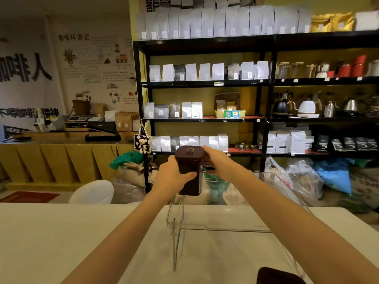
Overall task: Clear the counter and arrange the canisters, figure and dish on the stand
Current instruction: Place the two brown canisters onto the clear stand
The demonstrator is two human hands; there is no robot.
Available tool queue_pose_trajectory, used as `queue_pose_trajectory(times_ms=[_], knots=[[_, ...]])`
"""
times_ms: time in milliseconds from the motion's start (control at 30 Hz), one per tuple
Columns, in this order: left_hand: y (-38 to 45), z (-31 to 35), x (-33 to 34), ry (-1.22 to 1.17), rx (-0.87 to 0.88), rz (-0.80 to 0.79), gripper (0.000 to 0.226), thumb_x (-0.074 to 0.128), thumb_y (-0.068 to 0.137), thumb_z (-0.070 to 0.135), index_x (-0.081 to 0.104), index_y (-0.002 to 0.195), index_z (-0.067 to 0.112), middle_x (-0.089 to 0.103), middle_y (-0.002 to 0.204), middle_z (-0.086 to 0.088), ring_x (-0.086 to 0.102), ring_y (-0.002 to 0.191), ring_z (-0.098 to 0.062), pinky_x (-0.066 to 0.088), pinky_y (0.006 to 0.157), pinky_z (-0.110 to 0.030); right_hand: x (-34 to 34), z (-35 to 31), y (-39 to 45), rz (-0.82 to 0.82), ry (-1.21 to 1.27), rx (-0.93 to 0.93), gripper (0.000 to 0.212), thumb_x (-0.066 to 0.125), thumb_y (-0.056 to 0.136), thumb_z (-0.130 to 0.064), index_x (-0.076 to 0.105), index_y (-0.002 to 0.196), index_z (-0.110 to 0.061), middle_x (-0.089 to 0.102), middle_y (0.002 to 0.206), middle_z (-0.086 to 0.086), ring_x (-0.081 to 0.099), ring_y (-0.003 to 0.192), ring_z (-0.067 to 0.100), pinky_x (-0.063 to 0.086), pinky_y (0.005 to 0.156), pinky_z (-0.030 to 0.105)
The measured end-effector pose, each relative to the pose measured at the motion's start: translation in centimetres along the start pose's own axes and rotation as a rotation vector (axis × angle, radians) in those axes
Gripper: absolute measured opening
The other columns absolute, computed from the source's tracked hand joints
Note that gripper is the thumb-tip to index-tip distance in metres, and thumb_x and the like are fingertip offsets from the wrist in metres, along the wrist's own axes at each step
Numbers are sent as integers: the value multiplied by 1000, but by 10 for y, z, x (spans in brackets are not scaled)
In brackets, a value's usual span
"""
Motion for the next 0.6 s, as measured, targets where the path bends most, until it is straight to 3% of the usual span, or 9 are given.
queue_pose_trajectory(times_ms=[100,200,367,500,600], knots=[[-6,7,-3,148,45,-18,64,69,76,36,40,127,12,53,129,-10,52,116,-26,50,90,-35,-10,-8,-19,-58,-190,-23,39,41,95,-34,58,117,-7,63,122,13,57,100,23,42,95,39],[-20,23,-12,319,119,29,70,66,78,38,34,134,12,37,140,-13,41,126,-30,44,102,-47,-22,-16,-45,-116,-362,-68,36,47,93,-29,59,117,-5,61,126,13,57,107,25,43,94,37],[-60,61,-17,410,359,61,51,57,85,36,46,131,17,41,143,-5,36,131,-23,38,106,-38,-48,-10,-99,-90,-686,-231,35,49,92,-23,59,120,-5,63,121,13,58,111,26,47,92,32],[-103,69,8,371,482,-64,44,51,90,34,47,131,22,42,144,3,34,134,-14,33,108,-29,-71,15,-161,-95,-901,-427,33,48,93,-25,55,124,-16,61,125,3,56,108,14,46,94,27],[-138,69,27,380,562,-147,44,50,90,31,44,133,26,39,146,6,32,136,-10,30,110,-26,-91,38,-198,-73,-968,-468,34,47,94,-22,52,127,-17,58,129,0,52,109,7,39,88,13]])
Point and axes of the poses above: each hand's wrist, its own y-axis towards the middle knuckle, its own x-axis out of the palm, z = x × y, the point moved 8 cm from there along y, towards the middle knuckle
